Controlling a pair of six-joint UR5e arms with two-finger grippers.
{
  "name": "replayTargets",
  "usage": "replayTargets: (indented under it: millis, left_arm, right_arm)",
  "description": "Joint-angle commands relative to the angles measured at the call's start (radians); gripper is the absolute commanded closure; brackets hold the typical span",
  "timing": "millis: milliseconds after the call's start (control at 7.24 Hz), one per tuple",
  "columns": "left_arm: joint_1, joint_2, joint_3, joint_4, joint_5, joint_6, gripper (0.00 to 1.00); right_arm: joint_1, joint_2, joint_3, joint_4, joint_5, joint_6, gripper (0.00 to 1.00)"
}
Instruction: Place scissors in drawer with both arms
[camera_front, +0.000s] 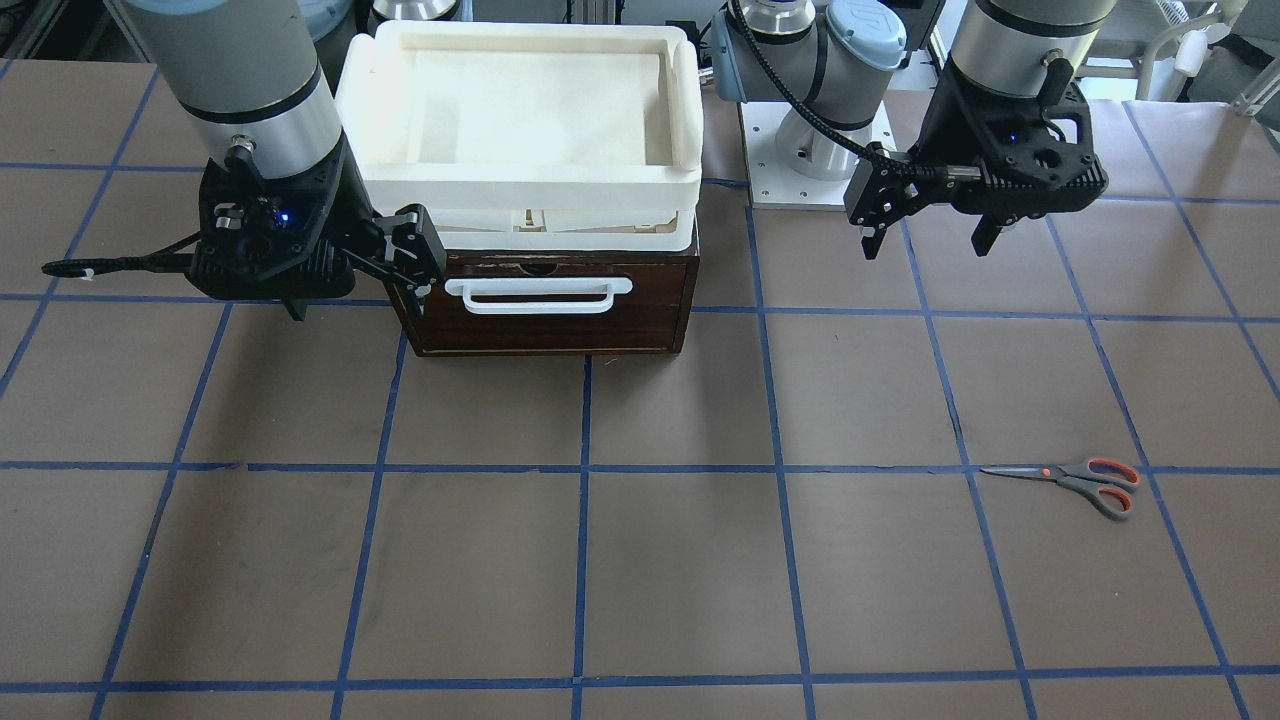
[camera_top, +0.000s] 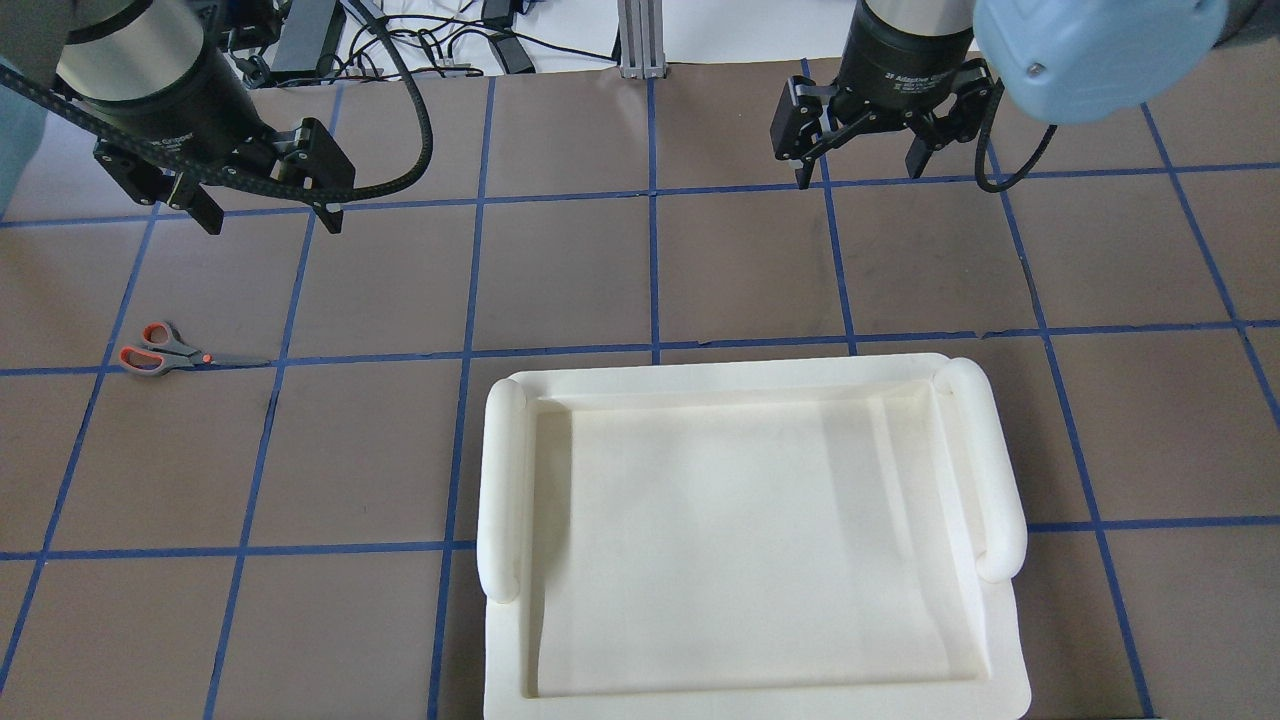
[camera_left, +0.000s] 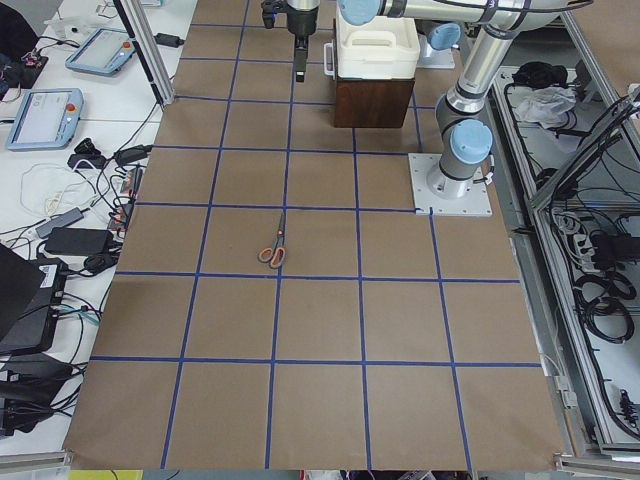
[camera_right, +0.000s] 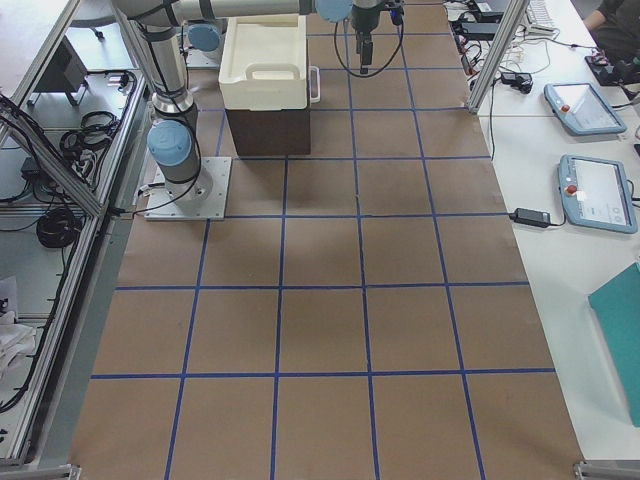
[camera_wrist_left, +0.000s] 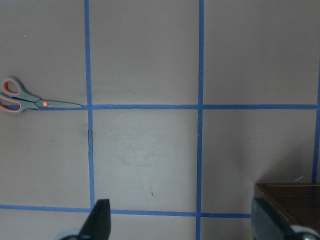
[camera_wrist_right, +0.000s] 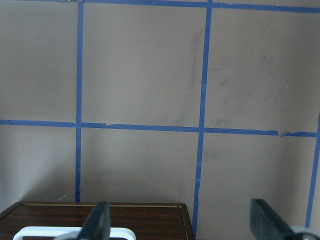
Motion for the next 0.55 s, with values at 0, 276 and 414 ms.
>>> replayTargets:
  millis: [0, 276, 414]
  left_arm:
    - [0.0, 0.0, 0.0, 0.0, 0.0, 0.0, 0.0]
    - [-0.002, 0.0, 0.0, 0.0, 0.0, 0.0, 0.0]
    - [0.0, 0.0, 0.0, -0.003, 0.0, 0.0, 0.0]
  right_arm:
    - [0.001, -0.017, 0.038, 0.027, -0.009, -0.001, 0.0]
    - [0.002, -0.012, 0.044, 0.029, 0.008, -0.074, 0.0]
    - [0.005, -0.004, 0.044, 0.02, 0.013, -0.104, 0.0]
